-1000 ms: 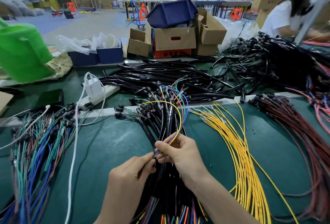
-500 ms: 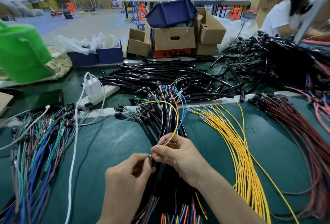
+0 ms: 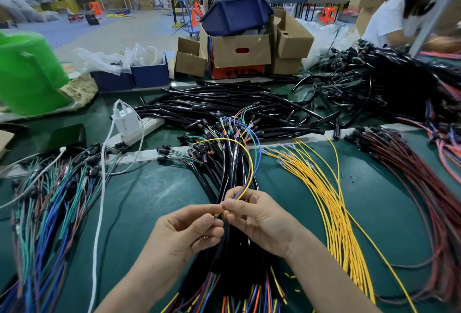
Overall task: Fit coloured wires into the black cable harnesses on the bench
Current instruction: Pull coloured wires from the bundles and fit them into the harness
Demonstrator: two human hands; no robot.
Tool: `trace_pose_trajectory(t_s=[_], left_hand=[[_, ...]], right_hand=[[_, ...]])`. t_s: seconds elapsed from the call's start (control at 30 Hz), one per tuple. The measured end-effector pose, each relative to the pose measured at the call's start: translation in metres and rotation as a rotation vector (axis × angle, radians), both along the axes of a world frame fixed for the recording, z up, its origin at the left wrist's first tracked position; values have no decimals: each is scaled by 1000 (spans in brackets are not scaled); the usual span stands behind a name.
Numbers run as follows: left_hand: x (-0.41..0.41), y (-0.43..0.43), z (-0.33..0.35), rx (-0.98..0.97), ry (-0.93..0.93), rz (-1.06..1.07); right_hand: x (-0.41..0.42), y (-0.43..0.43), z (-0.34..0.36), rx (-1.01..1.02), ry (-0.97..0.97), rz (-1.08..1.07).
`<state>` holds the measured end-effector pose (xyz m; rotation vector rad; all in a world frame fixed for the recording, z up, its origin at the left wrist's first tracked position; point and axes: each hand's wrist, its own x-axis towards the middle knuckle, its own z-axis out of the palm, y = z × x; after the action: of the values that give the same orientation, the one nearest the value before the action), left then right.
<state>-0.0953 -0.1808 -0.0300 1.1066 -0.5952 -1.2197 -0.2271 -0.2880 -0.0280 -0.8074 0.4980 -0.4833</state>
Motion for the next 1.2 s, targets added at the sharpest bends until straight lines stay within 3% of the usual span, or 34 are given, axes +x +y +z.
trace_pose_trajectory(t_s=[0.33, 0.4, 0.5, 0.57, 0.77, 0.93, 1.0, 1.07, 1.2], left_hand=[[0, -5, 1, -30, -261, -25], [0, -6, 1, -15, -221, -67], [-2, -11, -3, 98, 52, -112], [-3, -15, -7, 200, 131, -111], [-3, -26, -5, 286, -22, -348], [-13, -32, -10, 228, -64, -405], [-17, -32, -13, 190, -53, -363], [-15, -31, -18, 146, -45, -335], [-10, -28, -28, 85, -15, -316]], right_hand=[[-1, 2, -6, -37, 11, 22], [-3, 1, -5, -61, 15, 31], [-7, -3, -1, -169, 51, 45], [-10, -5, 2, -263, 90, 35], [-23, -13, 11, -525, 242, 101], [-40, -26, 17, -550, 384, 187], [-61, -45, 22, -592, 534, 139], [-96, -79, 23, -698, 799, -50], [-179, -145, 15, -954, 1813, -468]])
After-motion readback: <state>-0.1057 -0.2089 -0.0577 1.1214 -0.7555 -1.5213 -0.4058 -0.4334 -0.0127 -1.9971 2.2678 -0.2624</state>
